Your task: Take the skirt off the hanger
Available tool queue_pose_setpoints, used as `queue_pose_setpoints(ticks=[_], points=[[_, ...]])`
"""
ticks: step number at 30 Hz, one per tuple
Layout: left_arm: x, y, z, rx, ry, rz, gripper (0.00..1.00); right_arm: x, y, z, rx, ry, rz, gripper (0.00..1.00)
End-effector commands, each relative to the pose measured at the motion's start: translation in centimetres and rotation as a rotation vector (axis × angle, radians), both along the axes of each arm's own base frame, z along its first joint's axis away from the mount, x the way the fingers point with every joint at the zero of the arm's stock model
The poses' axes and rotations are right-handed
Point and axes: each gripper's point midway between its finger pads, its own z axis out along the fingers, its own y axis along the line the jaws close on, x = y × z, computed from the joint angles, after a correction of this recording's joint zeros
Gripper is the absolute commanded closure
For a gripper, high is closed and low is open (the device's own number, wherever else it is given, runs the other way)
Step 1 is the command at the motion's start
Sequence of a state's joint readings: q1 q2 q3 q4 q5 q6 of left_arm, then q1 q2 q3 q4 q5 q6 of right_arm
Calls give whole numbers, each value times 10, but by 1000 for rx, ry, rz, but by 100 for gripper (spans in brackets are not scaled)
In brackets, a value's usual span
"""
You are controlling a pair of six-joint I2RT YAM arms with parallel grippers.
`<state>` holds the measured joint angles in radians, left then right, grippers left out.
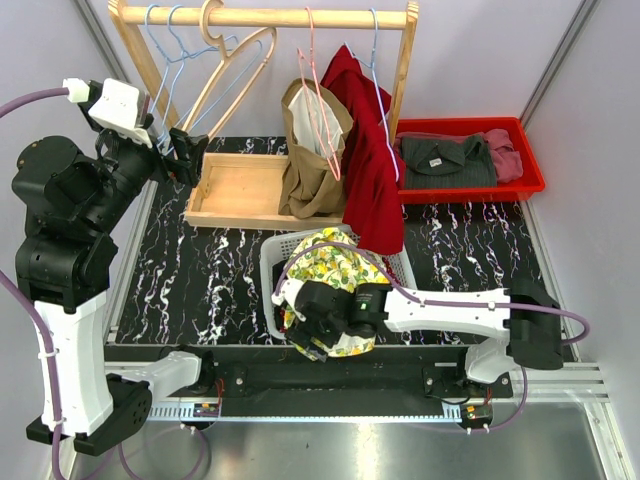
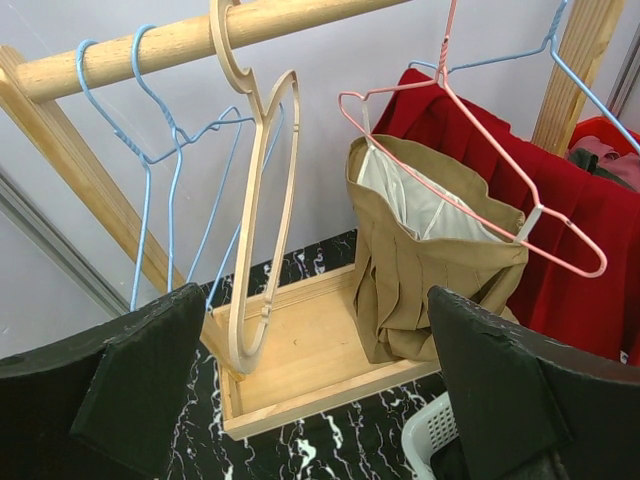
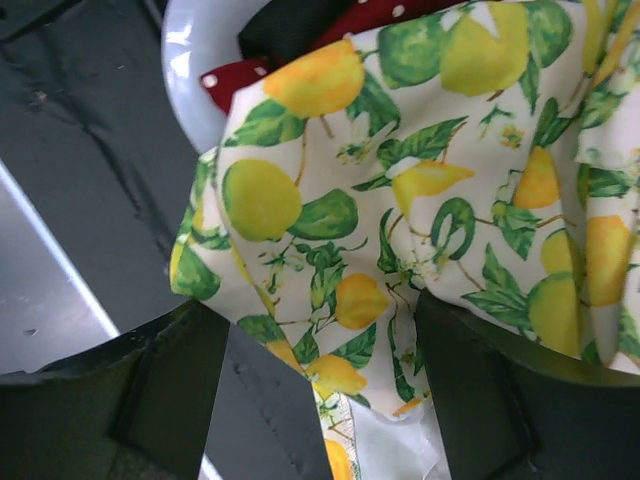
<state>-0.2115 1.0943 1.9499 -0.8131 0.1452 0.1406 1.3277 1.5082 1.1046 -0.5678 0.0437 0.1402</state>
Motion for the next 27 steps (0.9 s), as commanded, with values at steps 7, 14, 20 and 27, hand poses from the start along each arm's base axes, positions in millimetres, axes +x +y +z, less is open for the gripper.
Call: queue_pose_setpoints(ticks=[7, 14, 20, 27], points=[[-5, 2, 15, 1, -69, 4, 1, 35, 8, 29, 54, -195, -66, 51], [-3, 1, 9, 1, -54, 2, 1, 42, 19, 109, 212, -266, -53, 55], [-4, 2, 7, 3, -52, 5, 1, 52, 19, 111, 218, -318, -85, 58], [-6, 4, 7, 9, -57, 14, 1, 99, 24, 104, 277, -328, -165, 66]])
